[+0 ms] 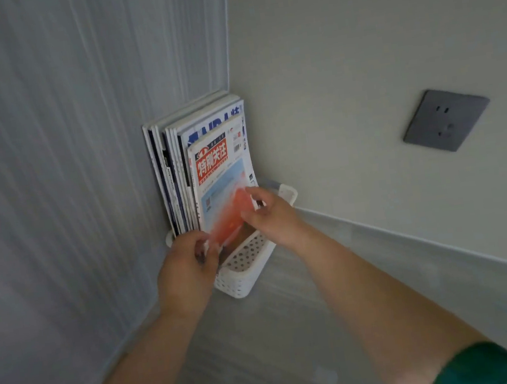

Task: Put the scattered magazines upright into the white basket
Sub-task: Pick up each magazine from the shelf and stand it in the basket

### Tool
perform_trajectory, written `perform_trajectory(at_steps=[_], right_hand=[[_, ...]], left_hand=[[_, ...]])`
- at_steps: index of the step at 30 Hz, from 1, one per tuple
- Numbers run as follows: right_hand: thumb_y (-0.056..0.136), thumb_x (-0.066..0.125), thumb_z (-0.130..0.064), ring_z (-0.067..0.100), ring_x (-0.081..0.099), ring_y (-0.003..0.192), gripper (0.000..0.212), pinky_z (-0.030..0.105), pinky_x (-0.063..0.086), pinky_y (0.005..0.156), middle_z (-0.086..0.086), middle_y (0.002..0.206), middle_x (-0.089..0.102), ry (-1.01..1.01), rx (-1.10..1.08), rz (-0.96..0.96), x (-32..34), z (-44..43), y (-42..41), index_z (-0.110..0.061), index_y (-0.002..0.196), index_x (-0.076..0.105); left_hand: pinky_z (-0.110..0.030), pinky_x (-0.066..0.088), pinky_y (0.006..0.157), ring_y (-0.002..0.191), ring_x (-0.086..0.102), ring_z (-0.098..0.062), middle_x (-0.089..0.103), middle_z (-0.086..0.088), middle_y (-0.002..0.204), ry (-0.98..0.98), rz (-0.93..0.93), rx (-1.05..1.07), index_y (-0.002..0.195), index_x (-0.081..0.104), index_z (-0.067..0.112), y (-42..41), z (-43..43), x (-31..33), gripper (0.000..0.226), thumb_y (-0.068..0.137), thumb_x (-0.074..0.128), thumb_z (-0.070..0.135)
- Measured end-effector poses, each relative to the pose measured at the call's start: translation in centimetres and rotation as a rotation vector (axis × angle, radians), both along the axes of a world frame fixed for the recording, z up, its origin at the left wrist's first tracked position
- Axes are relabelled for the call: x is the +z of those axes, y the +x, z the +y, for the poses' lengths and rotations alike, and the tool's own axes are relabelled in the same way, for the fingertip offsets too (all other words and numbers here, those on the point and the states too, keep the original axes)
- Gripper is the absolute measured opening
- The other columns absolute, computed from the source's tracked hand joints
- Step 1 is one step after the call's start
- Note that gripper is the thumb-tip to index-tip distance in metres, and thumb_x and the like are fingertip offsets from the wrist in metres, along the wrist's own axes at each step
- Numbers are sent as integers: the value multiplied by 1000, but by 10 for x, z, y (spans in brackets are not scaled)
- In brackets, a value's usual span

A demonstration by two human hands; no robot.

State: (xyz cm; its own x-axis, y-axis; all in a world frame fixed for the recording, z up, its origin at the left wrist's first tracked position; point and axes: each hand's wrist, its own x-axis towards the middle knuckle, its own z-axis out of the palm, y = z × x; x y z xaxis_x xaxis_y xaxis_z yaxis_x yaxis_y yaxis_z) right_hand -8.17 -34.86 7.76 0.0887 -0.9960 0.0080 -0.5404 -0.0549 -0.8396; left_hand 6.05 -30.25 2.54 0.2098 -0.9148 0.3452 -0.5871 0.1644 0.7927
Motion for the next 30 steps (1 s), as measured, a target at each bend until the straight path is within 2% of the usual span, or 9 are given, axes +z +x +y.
perform_trajectory(at_steps=[6, 10, 12, 15, 17, 19, 25, 27, 30], right_hand=[[86, 49, -4, 27, 60, 105, 26, 18, 40, 82, 18, 112, 65, -18, -274, -11, -20, 66, -85, -3, 109, 61], [84, 48, 0, 28, 62, 103, 26, 19, 41, 81, 20, 109, 67, -3, -331, 11, -32, 132, -155, -1, 106, 63], [84, 49, -1, 27, 62, 103, 25, 22, 43, 82, 18, 108, 68, 22, -400, 57, -42, 174, -196, -3, 104, 64], [84, 52, -8, 23, 63, 101, 22, 24, 42, 80, 13, 107, 69, 77, -529, 191, -61, 242, -263, -7, 102, 65], [84, 51, -8, 21, 61, 104, 24, 24, 41, 83, 11, 111, 68, 119, -638, 266, -74, 288, -309, -8, 104, 65], [84, 50, -7, 23, 58, 108, 28, 26, 40, 89, 10, 114, 66, 145, -753, 341, -84, 331, -352, -8, 107, 63], [87, 48, -21, 27, 42, 123, 35, 34, 30, 103, 7, 134, 50, 238, -1071, 616, -107, 439, -448, -15, 120, 53], [90, 40, -36, 26, 26, 135, 44, 38, 22, 110, 6, 147, 32, 362, -1118, 619, -117, 464, -467, -21, 131, 39], [91, 23, -50, 24, 4, 143, 56, 41, 6, 116, 2, 155, 8, 472, -1066, 618, -136, 481, -478, -26, 142, 14]], left_hand=[[-37, 48, 73, 74, 57, -25, 65, -11, 86, 83, 25, -280, 91, 62, 6, -75, 69, -12, 16, 77, 61, 0], [-30, 46, 68, 66, 59, -24, 58, 10, 60, 215, -23, -401, 66, 54, 36, -128, 113, -14, 35, 77, 60, 4], [-31, 47, 68, 65, 57, -19, 54, 14, 58, 276, -62, -477, 54, 53, 31, -160, 136, -16, 36, 78, 60, 6], [-28, 46, 67, 69, 58, -20, 51, 14, 57, 305, -161, -618, 90, 42, 46, -214, 172, -21, 40, 79, 58, 11], [-25, 44, 65, 72, 59, -22, 50, 15, 56, 328, -191, -670, 70, 56, 36, -252, 196, -27, 23, 79, 57, 15], [-23, 42, 63, 67, 55, -16, 51, 15, 58, 364, -207, -718, 55, 46, 42, -286, 219, -33, 37, 80, 57, 16], [-21, 42, 74, 88, 60, -13, 59, 13, 80, 426, -302, -867, 67, 46, 44, -367, 271, -53, 30, 84, 51, 20], [-21, 41, 83, 103, 56, -14, 61, 4, 104, 413, -345, -888, 90, 56, 34, -390, 279, -59, 14, 86, 51, 23], [-24, 34, 98, 121, 45, -17, 49, 1, 131, 389, -443, -900, 119, 49, 22, -424, 281, -65, 33, 87, 51, 29]])
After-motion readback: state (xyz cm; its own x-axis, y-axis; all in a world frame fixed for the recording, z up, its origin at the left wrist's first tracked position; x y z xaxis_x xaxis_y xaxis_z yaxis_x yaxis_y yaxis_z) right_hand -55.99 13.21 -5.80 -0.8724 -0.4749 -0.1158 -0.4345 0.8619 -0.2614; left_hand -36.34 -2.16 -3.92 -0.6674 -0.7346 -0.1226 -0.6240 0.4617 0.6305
